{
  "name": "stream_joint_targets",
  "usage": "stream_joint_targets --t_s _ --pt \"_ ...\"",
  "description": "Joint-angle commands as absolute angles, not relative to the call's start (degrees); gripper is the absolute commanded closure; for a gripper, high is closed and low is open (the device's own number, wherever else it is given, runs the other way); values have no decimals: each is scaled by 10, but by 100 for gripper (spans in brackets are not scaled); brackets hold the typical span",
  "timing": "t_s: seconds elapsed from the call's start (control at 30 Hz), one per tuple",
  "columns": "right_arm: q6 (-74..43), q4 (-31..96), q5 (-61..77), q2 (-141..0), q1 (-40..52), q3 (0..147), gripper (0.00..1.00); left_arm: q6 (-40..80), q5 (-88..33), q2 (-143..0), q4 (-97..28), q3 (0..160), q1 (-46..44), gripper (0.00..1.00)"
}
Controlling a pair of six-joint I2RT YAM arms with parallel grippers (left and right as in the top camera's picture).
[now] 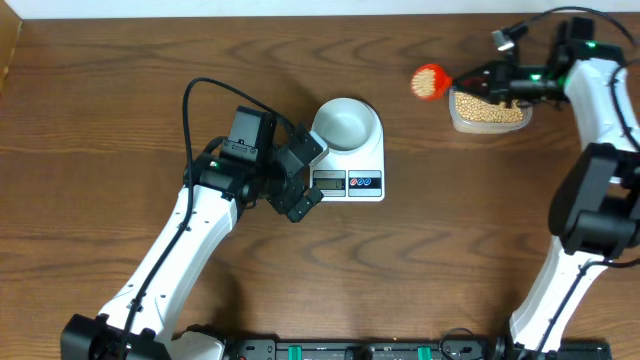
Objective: Scoop item into bowl and weigh 50g on scale
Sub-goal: 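Lift the filled scoop and carry it over the white bowl on the scale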
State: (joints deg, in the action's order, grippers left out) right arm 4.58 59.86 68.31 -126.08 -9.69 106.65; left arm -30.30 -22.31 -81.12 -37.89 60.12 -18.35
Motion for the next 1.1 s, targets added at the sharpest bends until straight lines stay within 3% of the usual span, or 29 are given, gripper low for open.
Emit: stream_joint_targets --t_s 0.0,1.07 --pt "20 580 707 -1264 -67 1063 99 -313 -222 -804 -381 614 -184 2" --pt "-6 530 572 -1238 88 1072 99 -313 -222 -804 -381 614 -184 2"
